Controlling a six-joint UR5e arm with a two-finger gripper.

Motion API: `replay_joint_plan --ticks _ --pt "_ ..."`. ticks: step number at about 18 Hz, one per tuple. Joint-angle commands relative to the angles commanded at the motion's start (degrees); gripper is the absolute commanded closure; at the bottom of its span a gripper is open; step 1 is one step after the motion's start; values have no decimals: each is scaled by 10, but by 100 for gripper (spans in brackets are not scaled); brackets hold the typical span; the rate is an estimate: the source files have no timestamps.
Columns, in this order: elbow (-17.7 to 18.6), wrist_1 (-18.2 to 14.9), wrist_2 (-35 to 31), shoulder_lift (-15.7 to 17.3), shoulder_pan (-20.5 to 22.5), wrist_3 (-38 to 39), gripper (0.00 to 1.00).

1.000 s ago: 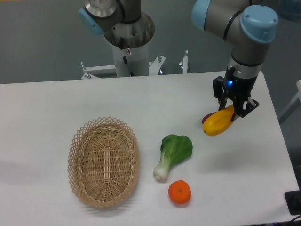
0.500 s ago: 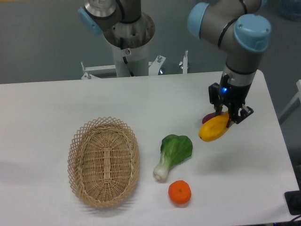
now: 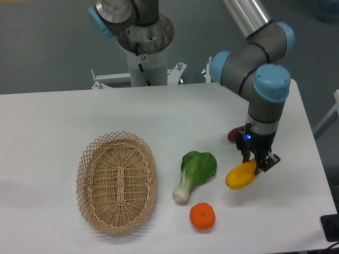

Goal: Place the mango on the table
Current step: 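Lower the held yellow mango toward the table with the gripper, then open the gripper to release the mango onto the table, then raise the open gripper up and away from the mango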

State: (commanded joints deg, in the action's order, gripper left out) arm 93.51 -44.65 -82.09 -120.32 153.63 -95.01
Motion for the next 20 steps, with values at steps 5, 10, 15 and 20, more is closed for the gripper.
replay_joint_plan --ticks 5,10,15,20 --pt "22 1 0 -2 -2 0 50" --pt "16 2 1 1 -2 3 0" --pt "-1 0 0 12 -1 11 0" --pt "-52 -50 -4 31 -10 54 0"
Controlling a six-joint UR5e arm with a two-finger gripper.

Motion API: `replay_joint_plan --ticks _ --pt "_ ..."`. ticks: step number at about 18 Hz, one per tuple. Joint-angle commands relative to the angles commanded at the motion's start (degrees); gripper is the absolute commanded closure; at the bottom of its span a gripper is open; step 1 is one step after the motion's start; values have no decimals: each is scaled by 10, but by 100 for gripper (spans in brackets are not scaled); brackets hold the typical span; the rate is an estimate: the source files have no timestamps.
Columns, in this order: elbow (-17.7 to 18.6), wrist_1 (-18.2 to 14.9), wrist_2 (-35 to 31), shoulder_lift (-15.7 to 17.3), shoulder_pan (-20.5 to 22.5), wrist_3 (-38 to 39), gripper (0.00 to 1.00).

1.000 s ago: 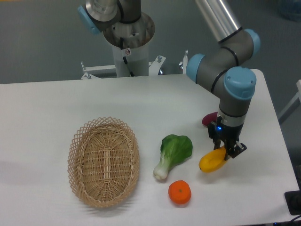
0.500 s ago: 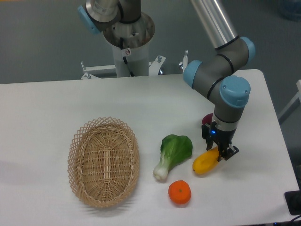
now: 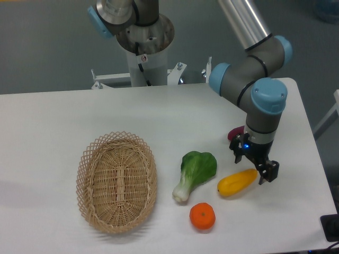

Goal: Place the mango on the table
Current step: 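Raise the open gripper up and away from the mango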

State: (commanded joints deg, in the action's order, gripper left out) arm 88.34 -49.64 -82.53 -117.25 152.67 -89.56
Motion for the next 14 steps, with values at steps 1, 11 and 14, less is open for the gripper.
replay_joint_plan --ticks 1,11,14 --pt "-10 -14 0 4 0 0 0" --pt "-113 -219 -23 43 5 -4 0" --pt "-121 -250 -51 65 12 -4 0"
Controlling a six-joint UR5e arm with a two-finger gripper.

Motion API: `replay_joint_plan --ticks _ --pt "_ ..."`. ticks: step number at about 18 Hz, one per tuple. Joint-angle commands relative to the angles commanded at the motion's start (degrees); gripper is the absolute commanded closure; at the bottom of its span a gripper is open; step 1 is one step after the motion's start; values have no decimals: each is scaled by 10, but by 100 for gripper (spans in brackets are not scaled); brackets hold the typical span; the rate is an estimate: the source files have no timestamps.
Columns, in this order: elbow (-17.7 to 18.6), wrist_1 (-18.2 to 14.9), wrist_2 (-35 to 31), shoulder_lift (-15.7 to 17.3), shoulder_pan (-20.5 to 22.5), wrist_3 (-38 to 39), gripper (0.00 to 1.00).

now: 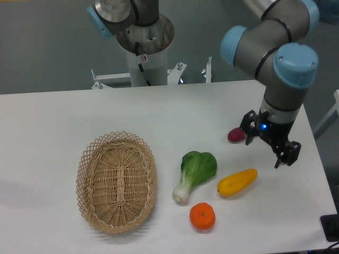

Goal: Place the mango on the table
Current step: 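Raise the open gripper up and away from the mango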

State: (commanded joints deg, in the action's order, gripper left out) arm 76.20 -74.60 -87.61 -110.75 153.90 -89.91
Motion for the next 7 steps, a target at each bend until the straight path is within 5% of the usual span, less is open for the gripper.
replay_joint_plan --ticks 7 --pt "0 -59 -49 44 3 -2 0"
